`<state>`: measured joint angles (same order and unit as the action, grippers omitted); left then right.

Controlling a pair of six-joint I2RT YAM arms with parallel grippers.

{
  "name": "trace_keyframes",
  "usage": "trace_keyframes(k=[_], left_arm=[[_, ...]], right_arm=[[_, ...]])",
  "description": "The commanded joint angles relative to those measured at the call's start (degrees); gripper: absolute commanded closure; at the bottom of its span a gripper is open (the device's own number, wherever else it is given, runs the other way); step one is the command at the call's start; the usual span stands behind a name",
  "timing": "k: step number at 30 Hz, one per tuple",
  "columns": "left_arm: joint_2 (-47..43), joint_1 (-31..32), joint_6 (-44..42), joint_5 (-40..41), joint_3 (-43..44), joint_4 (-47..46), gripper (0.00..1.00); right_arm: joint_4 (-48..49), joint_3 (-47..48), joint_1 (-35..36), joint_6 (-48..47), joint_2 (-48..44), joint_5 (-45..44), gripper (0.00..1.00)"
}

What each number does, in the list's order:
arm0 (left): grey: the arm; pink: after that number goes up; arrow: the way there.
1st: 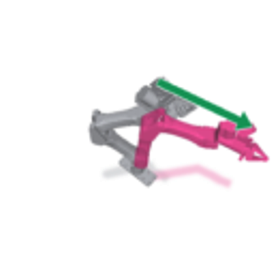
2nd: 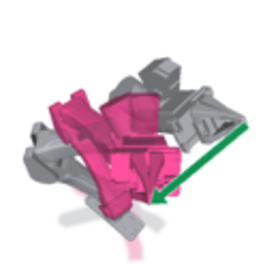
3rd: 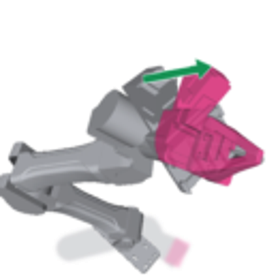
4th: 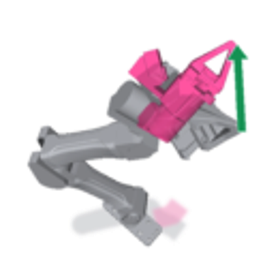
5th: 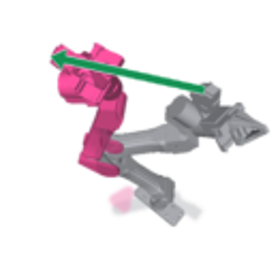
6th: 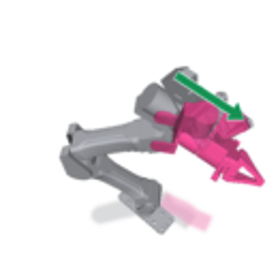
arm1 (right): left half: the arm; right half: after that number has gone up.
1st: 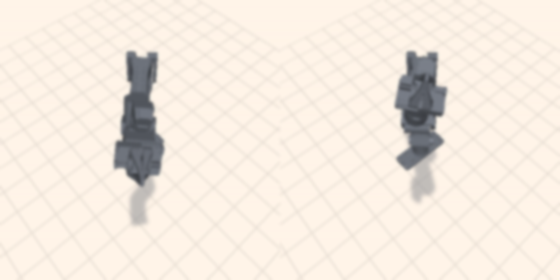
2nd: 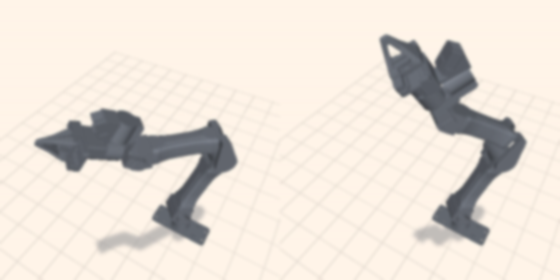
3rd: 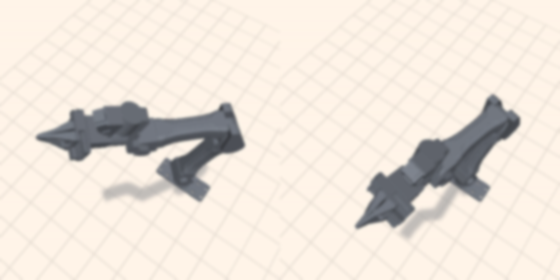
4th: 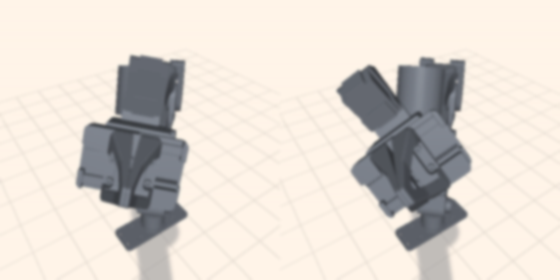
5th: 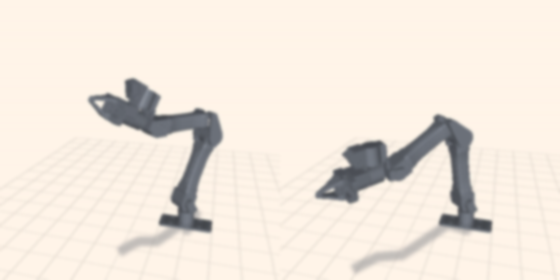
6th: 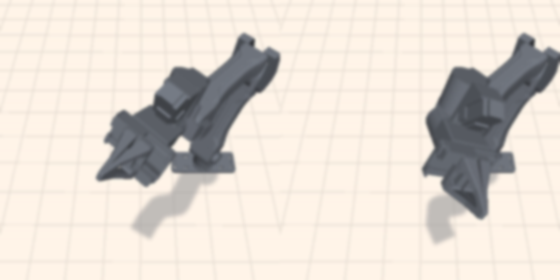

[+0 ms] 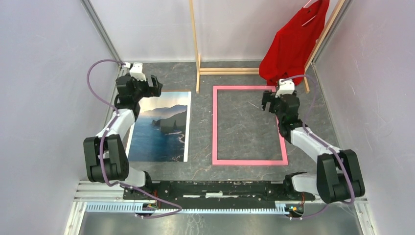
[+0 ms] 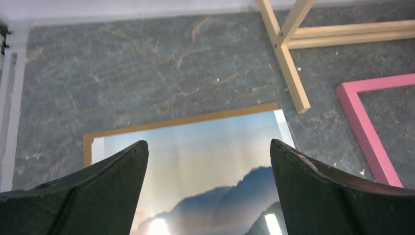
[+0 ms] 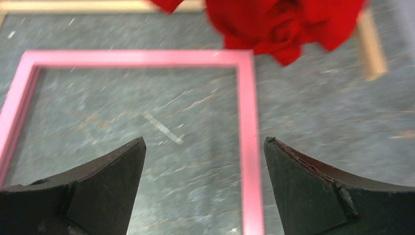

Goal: Put the photo into the frame
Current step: Turn over the photo frame at the center of the board.

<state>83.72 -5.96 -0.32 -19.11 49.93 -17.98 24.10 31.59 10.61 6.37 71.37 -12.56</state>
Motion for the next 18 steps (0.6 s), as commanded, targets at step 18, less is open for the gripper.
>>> trace_keyframes(k=[18], left_arm=[[0.94,-1.14,-4.72,-1.04,15.37,36.50,0.00]], right_arm=[[-33.94,31.00,38.23,16.92,25.02,-10.58,0.02]])
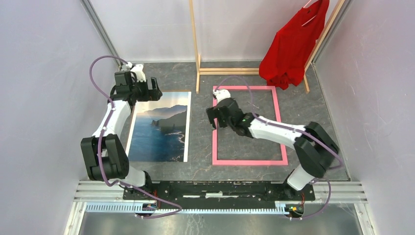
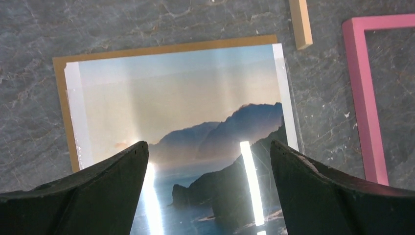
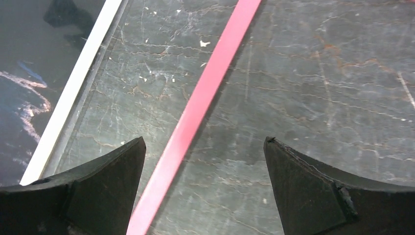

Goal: Put the photo into the frame
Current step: Turn over the photo frame at the center of the board.

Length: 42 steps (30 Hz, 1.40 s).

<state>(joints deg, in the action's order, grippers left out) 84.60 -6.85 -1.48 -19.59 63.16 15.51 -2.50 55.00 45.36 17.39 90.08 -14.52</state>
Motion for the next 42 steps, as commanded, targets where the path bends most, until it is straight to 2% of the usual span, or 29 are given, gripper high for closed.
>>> trace_keyframes(k=[1,7,15,18,22,26,30,34,39,42], left_arm=[[0.06,-0.26,-3.69,-0.59,2.15,3.44,0.00],[-0.36,-0.06,-3.84,-2.64,1.44,5.12,0.00],[-1.93,1.30,-3.91,-3.72,0.48,5.67,0.00],[-2.21,1.85,-3.93,-3.72,0.59,6.40,0.00],[-2.90,3.07,-4.40,-3.32,-0.13,7.37,0.00],[-3.87,3.59,-3.91,-3.46,-1.49,7.36,0.00],[-4.77,4.54,-4.43,-3.90,-2.54,7.87,0.00],[-5.70,6.11,-4.88,-3.70,-3.57,8.86,0.00],[-6.98,11.06,-6.75,-2.89,-7.57,10.68,0.00],[-7.91,11.85,-7.36,-2.98,-8.74,11.47,0.00]], right_arm=[[-9.42,9.78,4.75,6.56,8.20,-10.01,0.02],[-14.00,14.31,9.14,12.43,15.16,-16.71,0.04],[-14.48,15.46,9.37,14.64,19.93,-15.13,0.09],[-13.87,15.33,9.38,15.11,21.22,-14.06,0.14],[-13.03,14.49,9.40,17.09,21.93,-12.68,0.31],[-11.58,12.25,9.46,21.40,21.67,-10.94,0.42],[-10.43,10.67,9.39,24.20,20.36,-9.67,0.58],[-10.42,10.49,9.39,27.58,16.62,-8.87,0.70],[-10.46,12.23,9.28,31.56,10.46,-5.28,0.91],[-10.72,14.04,9.30,33.38,6.71,-3.61,0.96]])
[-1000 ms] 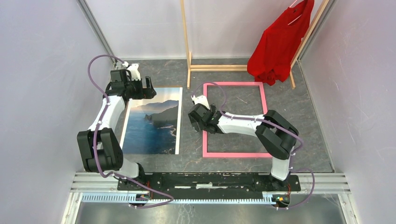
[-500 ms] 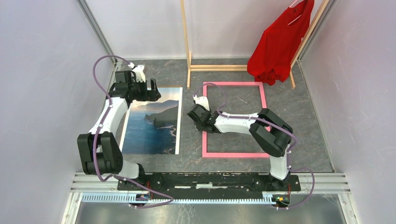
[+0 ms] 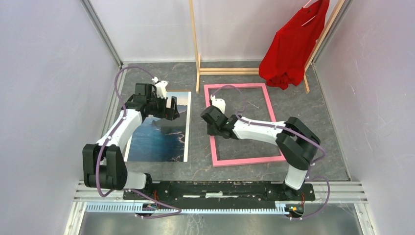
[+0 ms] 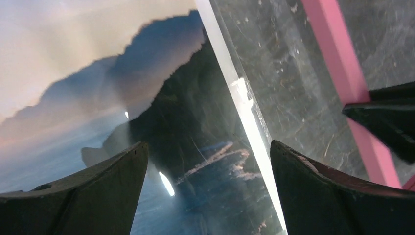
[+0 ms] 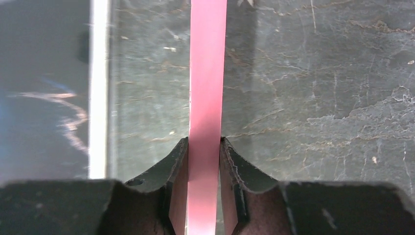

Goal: Put the photo into the frame
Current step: Turn over the photo frame at the center of the board.

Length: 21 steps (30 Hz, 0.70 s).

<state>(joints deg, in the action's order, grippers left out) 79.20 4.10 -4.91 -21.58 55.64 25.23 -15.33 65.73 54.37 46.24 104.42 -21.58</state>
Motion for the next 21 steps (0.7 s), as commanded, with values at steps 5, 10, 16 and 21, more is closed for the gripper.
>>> trace_keyframes(k=[5,10,16,21], left_arm=[[-2.89,1.04,-3.23,-3.63,0.72,3.95,0.00],[-3.90,2.42,-0.71,-4.95,2.63,4.80,0.00],[-4.80,5.29,2.86,-7.44,4.91,4.60,0.00],[-8.95,7.75,7.47,-7.17,4.58,1.27,0.00]], right_arm=[[4.17,4.29,-0.21,10.21,-13.57,9.28,1.00],[9.39,3.09,-1.19,15.36,-18.96,17.46,1.00],[12.09,0.69,-1.75,18.98,-26.15,19.88,1.00],[17.86,-3.49,-2.22,23.57,-32.45,20.05,1.00]])
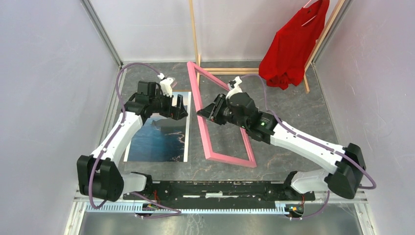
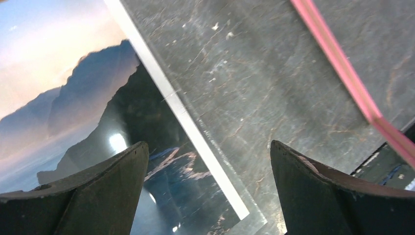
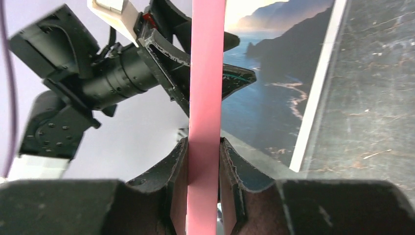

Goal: Put the photo into the frame
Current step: Turn over the photo frame at the center of the board.

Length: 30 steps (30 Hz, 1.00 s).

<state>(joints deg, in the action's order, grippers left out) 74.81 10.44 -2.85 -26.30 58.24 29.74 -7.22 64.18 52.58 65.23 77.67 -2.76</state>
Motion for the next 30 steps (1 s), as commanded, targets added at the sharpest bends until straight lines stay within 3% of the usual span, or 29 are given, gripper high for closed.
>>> trace_keyframes(k=[1,15,21,24,26,28,30], left_arm=[[-5.19,1.77,5.81,-2.73,2.08,-3.71,0.00],[-5.22,4.62,13.51,-2.48,9.03,-6.51,0.00],[-4.91,5.39,15.71,-1.06,10.04,-8.58,0.00],[-3.94,6.39,16.37,0.34,10.94,-9.06,0.00],[-2.86,7.21,16.78,1.48,11.99,-9.08,0.00],[-1.74,8.05,16.98,3.01,13.38,-9.08,0.00],[-0.68,9.01,16.98,4.47,14.66,-9.01,0.00]], right_arm=[[10.17,-2.02,-0.54,5.16,-6.39,1.52,1.00],[19.61,-3.64,-2.25,12.55,-7.11,10.42,0.98],[25.44,-6.50,-2.65,15.94,-7.50,13.07,0.92],[26.64,-8.46,-3.51,16.53,-8.02,14.25,0.73],[25.22,-8.23,-4.53,14.65,-8.15,15.57,0.52],[18.59,-5.03,-5.52,8.76,-7.61,16.76,0.35],[9.95,-0.29,-6.60,1.63,-6.41,17.58,0.27]])
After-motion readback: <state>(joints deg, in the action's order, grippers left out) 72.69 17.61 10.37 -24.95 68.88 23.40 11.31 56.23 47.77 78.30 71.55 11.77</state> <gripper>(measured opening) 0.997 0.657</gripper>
